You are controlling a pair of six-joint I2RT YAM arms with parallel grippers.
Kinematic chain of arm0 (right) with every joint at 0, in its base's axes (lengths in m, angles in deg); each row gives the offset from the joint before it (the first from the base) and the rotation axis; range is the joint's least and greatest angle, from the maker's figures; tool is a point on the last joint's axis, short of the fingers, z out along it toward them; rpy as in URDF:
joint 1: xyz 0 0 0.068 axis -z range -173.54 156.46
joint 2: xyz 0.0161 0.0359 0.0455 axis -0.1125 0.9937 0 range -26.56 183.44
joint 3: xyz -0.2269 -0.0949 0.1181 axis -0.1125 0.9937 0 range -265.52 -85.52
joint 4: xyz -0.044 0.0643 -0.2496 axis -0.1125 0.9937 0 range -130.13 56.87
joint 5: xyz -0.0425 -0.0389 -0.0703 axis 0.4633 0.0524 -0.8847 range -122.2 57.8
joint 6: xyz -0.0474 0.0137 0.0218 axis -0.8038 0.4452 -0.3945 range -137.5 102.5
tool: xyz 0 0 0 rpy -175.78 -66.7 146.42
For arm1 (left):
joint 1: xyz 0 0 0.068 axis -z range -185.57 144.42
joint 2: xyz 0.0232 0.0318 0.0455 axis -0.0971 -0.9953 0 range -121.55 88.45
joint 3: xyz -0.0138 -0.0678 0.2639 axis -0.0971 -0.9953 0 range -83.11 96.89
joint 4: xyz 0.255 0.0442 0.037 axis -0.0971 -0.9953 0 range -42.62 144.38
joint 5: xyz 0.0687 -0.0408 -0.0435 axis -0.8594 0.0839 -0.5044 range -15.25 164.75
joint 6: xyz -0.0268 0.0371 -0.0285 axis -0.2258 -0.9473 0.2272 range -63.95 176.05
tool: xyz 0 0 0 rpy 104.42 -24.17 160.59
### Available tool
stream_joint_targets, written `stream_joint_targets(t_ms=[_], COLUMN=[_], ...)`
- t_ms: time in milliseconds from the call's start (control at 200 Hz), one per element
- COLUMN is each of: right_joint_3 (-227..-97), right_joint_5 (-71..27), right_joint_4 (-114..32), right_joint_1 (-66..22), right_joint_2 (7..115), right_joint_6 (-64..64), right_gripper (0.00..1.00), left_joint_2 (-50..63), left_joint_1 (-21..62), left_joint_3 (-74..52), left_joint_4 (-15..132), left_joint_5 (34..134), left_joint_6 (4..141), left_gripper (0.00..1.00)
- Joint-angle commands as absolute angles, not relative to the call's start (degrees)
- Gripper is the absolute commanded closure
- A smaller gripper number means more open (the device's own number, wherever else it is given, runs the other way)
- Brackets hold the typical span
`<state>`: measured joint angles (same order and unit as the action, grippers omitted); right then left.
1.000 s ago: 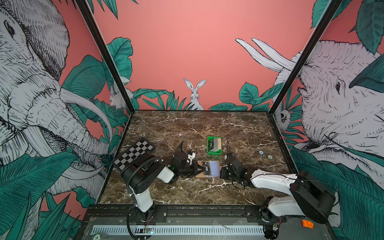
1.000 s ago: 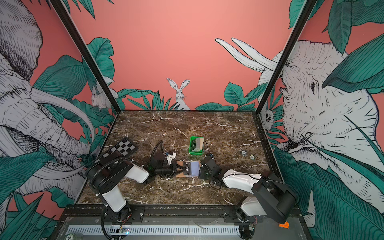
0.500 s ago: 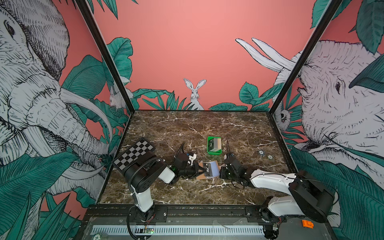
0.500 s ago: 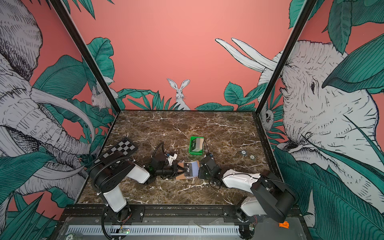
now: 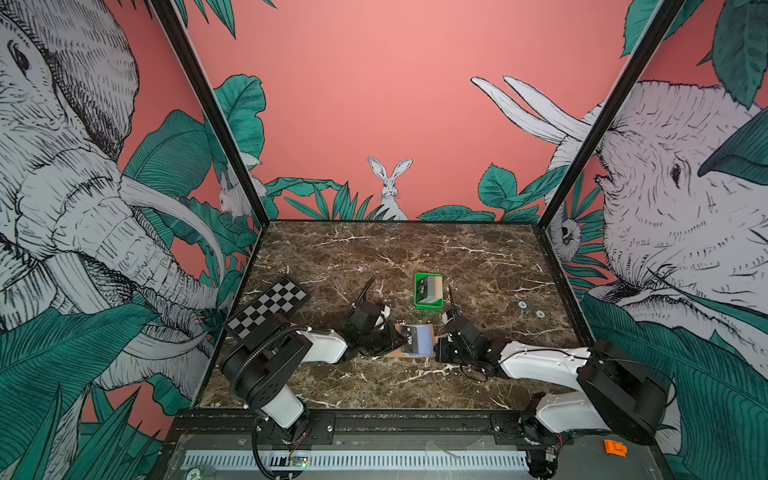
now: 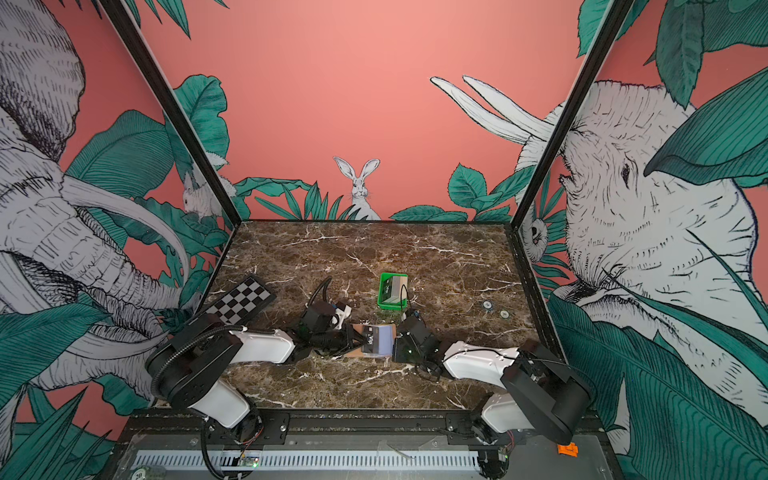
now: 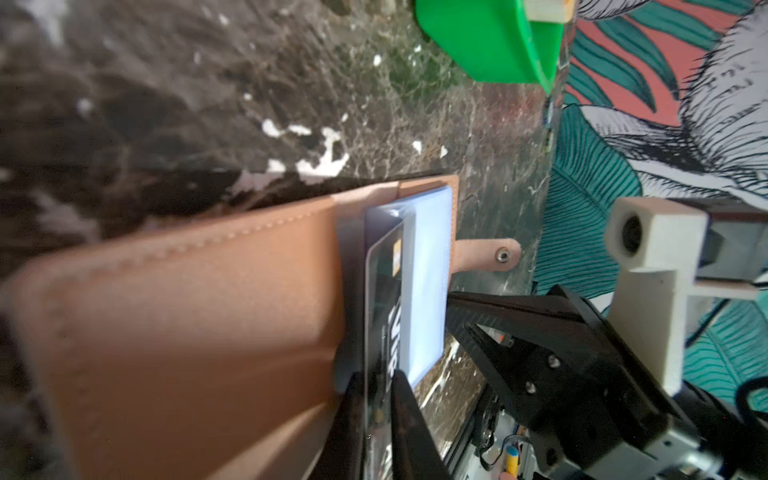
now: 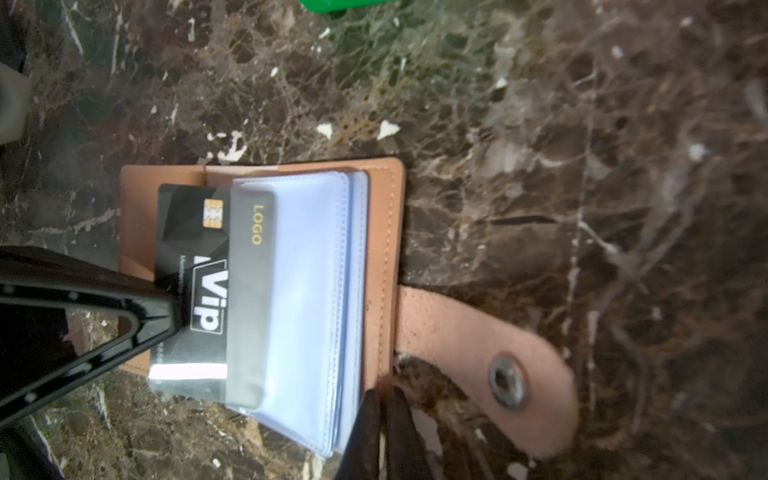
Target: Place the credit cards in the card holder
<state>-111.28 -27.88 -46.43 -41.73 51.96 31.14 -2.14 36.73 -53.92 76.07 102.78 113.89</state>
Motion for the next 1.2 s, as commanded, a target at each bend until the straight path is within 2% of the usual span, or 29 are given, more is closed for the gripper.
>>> stream_joint_targets(t_ms=[0,205,485,705,820,1075,1195], right_joint_3=[-111.1,-112.7,-113.3,-113.7,-115.3,-119.4,-121.0], right_joint_5=[-25.8,-31.1,-30.7,-27.0,-25.6,-27.9,-28.6], right_joint_4=[-46.8,-40.7,-40.5,-43.3,-42.7,-38.6,-37.6], right_joint_1=[-42.9,-43.2,-43.2,-43.2,-43.2,-43.2,-43.2], right_joint_2=[53.6,53.0,52.2,49.1,48.3,49.7,51.9], right_joint_6=[29.8,32.0,32.5,31.3,30.4,32.0,33.0], right_gripper=[0.92,0.90,0.88,0.89,0.89,0.86,0.86], left_joint_2=[-0.9,0.4,2.7,4.3,5.9,7.5,6.7], left_joint_1=[36.8,36.3,35.7,35.6,35.6,35.6,35.6], left_joint_3=[-52.3,-51.4,-50.2,-49.0,-47.5,-46.2,-46.2], left_joint_4=[65.5,60.1,57.0,56.4,51.5,46.1,46.2], left_joint_5=[100.6,98.6,97.5,98.6,96.7,93.4,93.4], left_joint_6=[109.8,107.7,105.9,104.9,102.6,100.2,99.9], left_gripper=[0.84,0.78,0.69,0.73,0.73,0.64,0.63])
